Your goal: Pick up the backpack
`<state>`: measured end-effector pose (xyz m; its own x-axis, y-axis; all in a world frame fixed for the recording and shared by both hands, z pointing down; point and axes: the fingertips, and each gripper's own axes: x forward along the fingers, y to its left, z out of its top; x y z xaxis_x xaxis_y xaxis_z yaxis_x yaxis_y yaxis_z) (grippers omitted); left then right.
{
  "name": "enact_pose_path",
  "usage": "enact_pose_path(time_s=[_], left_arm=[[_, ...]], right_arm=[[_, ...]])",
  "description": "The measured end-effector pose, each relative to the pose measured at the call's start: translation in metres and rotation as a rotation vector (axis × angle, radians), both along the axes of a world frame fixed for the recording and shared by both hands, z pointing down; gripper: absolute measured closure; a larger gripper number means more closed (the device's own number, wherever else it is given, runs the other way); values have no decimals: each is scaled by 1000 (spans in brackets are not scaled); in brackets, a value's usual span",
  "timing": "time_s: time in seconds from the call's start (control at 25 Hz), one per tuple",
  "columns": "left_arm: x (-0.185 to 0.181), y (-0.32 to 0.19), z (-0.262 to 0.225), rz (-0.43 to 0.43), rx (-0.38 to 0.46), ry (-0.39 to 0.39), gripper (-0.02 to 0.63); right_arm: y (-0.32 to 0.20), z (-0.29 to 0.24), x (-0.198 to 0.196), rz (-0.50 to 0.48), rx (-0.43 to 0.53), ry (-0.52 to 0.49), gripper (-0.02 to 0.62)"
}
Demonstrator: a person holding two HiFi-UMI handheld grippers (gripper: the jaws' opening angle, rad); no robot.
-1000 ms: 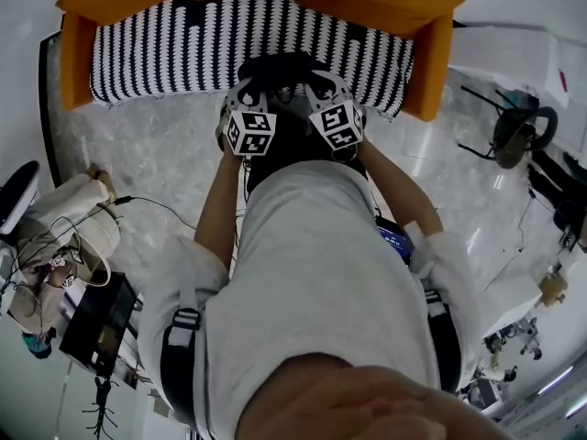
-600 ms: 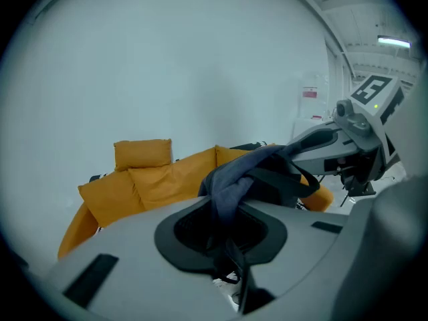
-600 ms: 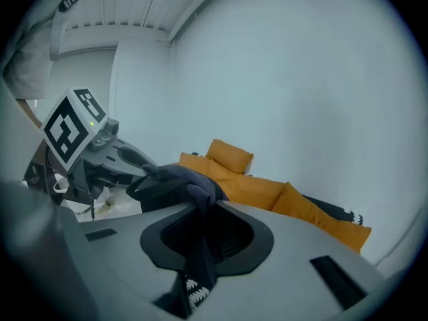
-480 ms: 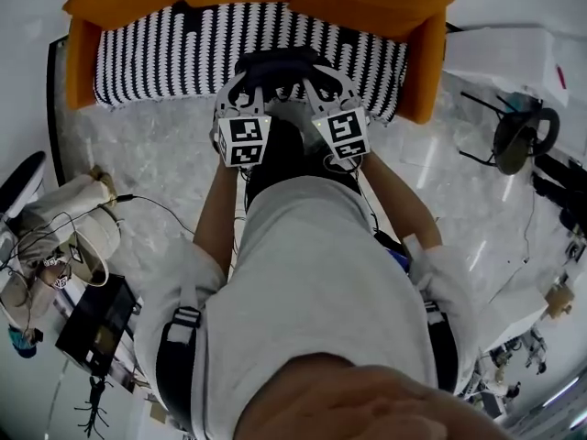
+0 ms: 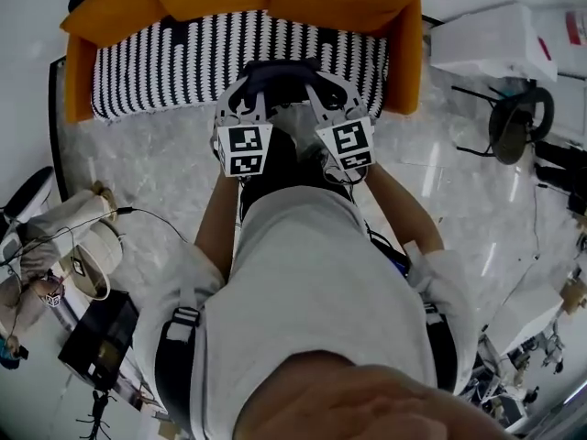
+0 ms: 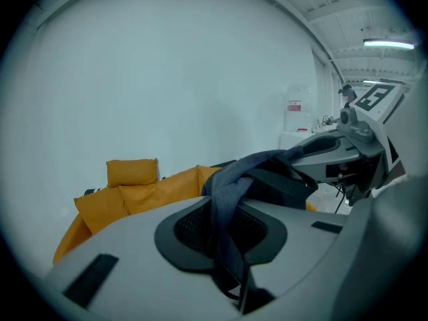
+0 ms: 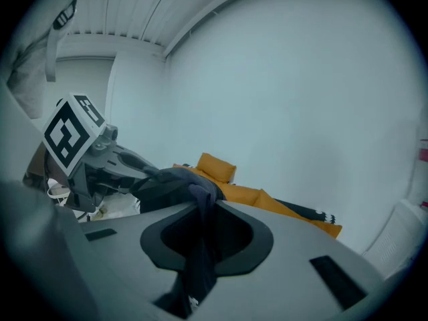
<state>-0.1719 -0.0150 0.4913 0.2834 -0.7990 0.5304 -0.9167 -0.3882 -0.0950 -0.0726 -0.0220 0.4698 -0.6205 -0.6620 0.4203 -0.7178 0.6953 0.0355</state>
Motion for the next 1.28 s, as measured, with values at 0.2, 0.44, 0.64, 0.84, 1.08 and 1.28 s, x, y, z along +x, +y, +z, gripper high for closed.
enact_pose_path(time_s=[0.2,0.44,0.64,0.84,1.08,1.28], left_arm=[[36,22,-40,5,70,17,548],[71,51,-82,-15,163,48,548],[93,74,-105,-30,215,80,548],[110,86,-112,-32,236,99,548],[112,96,-124,-35,261,117,548],[115,98,-122,-25,253,113,548]], right_arm=[[25,-39,35,26,68,-69,520],[52,-79,73,70,133,-160,520],[73,-102,96,101,166,-205,522],[87,-112,115,120,174,-233,522],[98,-124,118,155,197,-247,523],[101,-120,121,164,188,-244,523]])
